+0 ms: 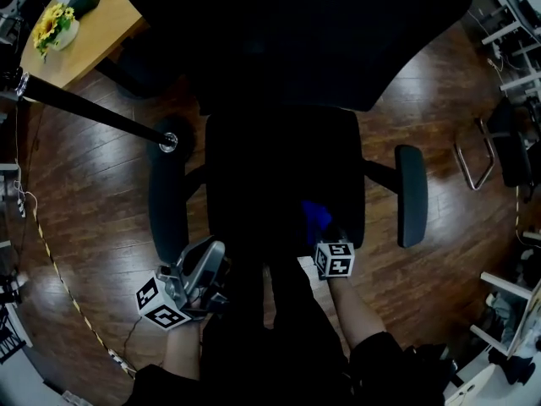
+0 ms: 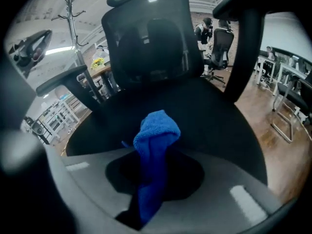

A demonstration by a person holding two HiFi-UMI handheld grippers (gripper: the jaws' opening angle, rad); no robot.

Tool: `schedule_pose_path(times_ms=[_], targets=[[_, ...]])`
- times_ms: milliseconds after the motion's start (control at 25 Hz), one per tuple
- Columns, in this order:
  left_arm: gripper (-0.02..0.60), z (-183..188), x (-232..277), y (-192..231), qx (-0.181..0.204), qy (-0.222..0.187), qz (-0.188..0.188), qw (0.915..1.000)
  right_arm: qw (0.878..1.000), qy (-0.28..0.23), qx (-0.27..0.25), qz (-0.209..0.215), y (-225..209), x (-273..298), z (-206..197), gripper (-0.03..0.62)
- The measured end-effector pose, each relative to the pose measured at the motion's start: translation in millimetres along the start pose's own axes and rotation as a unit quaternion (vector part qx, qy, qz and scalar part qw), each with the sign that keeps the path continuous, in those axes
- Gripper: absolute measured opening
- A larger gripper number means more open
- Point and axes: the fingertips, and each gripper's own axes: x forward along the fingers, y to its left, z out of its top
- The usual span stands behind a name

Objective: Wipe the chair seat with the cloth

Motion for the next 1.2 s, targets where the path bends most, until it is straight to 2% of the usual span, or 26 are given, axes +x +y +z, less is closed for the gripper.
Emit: schedule_pose_path(times_ms=[320, 440, 520, 600, 760, 960, 1200], targets=[[-0.008, -1.6, 11.5, -10.0, 0.001, 0.008, -0.011, 0.9999, 0.994, -0.013, 0.026, -0.106, -99.5, -54.7, 3.0, 0.061], [-0.008, -0.3, 11.6, -10.1, 0.002, 0.005, -0.01, 0.9999, 0.993, -0.027, 0.042, -0.11, -107.0, -62.0, 3.6, 0.062], [-0.008, -0.7, 10.2, -9.5, 0.002, 0.004, -0.008, 1.0, 0.995, -0.031, 0.047, -0.086, -90.7, -57.0, -1.4, 0.061], [-0.008, -1.1, 7.1, -6.7, 0.0, 0.003, -0.004, 1.0, 0.998, -0.018, 0.038, -0.047, -57.0, -43.7, -11.6, 0.062], [-0.008, 0.4, -0.2, -0.2, -0.001, -0.002, 0.004, 1.0, 0.998, 0.02, 0.014, 0.054, 46.3, -8.8, -35.7, 0.061], [-0.008, 10.8, -14.0, 2.8, 0.005, -0.011, 0.017, 0.9998, 0.983, 0.039, -0.014, 0.178, 174.1, 18.8, -45.2, 0.062], [-0.008, 22.8, -35.4, 11.1, 0.012, -0.023, 0.039, 0.9989, 0.966, 0.034, -0.024, 0.256, 253.3, 37.6, -31.1, 0.063]])
